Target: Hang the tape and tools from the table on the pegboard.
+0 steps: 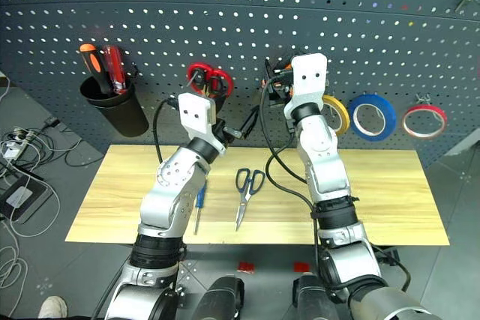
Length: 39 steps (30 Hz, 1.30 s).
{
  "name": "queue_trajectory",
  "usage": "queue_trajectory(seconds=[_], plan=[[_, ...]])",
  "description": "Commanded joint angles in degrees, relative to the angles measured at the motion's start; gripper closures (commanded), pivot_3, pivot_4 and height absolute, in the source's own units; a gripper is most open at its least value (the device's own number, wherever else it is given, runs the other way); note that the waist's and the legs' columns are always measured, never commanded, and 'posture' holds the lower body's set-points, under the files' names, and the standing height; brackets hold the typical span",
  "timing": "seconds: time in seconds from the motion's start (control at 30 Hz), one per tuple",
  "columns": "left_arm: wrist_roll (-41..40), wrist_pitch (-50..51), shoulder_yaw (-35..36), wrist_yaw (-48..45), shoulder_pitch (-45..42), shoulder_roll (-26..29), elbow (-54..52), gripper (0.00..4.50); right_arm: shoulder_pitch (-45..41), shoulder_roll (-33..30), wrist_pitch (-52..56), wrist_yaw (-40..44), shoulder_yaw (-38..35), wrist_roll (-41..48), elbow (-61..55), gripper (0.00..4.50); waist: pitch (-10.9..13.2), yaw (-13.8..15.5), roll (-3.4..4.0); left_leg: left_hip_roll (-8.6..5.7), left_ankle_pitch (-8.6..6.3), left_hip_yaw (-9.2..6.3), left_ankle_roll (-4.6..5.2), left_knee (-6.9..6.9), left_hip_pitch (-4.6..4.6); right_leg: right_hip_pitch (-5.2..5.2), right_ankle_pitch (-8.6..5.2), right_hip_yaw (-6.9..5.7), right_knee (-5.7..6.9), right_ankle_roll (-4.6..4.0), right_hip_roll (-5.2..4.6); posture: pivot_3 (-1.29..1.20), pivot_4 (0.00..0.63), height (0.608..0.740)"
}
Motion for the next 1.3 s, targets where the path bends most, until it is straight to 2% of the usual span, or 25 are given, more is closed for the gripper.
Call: queue_trajectory(seconds=[0.03,0.3,0.5,0.63,0.83,1.0,1.3], plan=[[-0.39,-0.68,-0.43,-0.34,0.58,-0.51,-2.26,0.0,1.0,0.11,3.93,1.81,0.19,2.62,-7.9,0.04,0.0,-0.05,0.0,0.01,0.0,0.0,0.0,0.0,0.0,0.0,0.0,0.0,0.0,0.0,0.0,0.15,0.252,0.74],[0.08,2.98,-1.51,0.07,5.2,-0.28,-6.26,0.0,7.38,-2.57,15.36,7.94,-0.81,10.93,-21.21,0.04,0.01,-0.01,-0.01,-0.01,-0.07,-0.03,0.13,0.0,0.0,0.03,0.0,-0.01,-0.03,0.0,-0.01,0.14,0.254,0.74],[3.14,8.15,-4.87,1.82,13.06,1.2,-10.54,0.0,15.96,-9.69,21.74,14.82,0.47,15.89,-29.88,0.04,0.13,-0.06,0.0,-0.01,-0.12,-0.06,0.22,0.01,0.01,0.05,-0.01,-0.01,-0.04,0.0,-0.02,0.12,0.265,0.74],[6.53,12.06,-6.77,5.55,16.61,0.41,-9.22,0.0,25.63,-18.19,18.52,25.41,3.03,17.39,-31.69,0.04,0.5,-0.04,0.0,-0.04,-0.16,-0.1,0.28,0.01,0.03,0.14,-0.01,-0.02,-0.11,0.01,-0.02,0.1,0.276,0.74],[9.47,20.5,-6.13,10.02,15.67,-0.77,-5.68,0.0,33.4,-24.73,8.74,35.7,6.06,15.92,-29.76,0.04,1.69,-0.39,-0.12,-0.03,-0.16,-0.13,0.29,0.05,0.11,0.23,-0.02,-0.03,-0.08,0.02,0.02,0.08,0.307,0.74],[10.94,25.26,-7.08,10.63,16.01,-0.11,-5.55,0.0,35.6,-25.7,5.32,38.03,7.37,15.44,-28.36,0.04,3.04,-0.74,-0.23,-0.02,-0.16,-0.17,0.29,0.07,0.13,0.29,-0.02,-0.06,-0.08,0.02,0.02,0.07,0.332,0.74],[12.58,29.52,-9.87,10.03,16.98,0.37,-5.13,0.0,36.09,-24.31,6.27,38.07,9.88,15.83,-28.34,0.04,5.91,-0.89,-0.26,-0.01,-0.16,-0.23,0.28,0.14,0.11,0.31,-0.02,-0.09,-0.03,0.02,-0.03,0.06,0.4,0.74]])
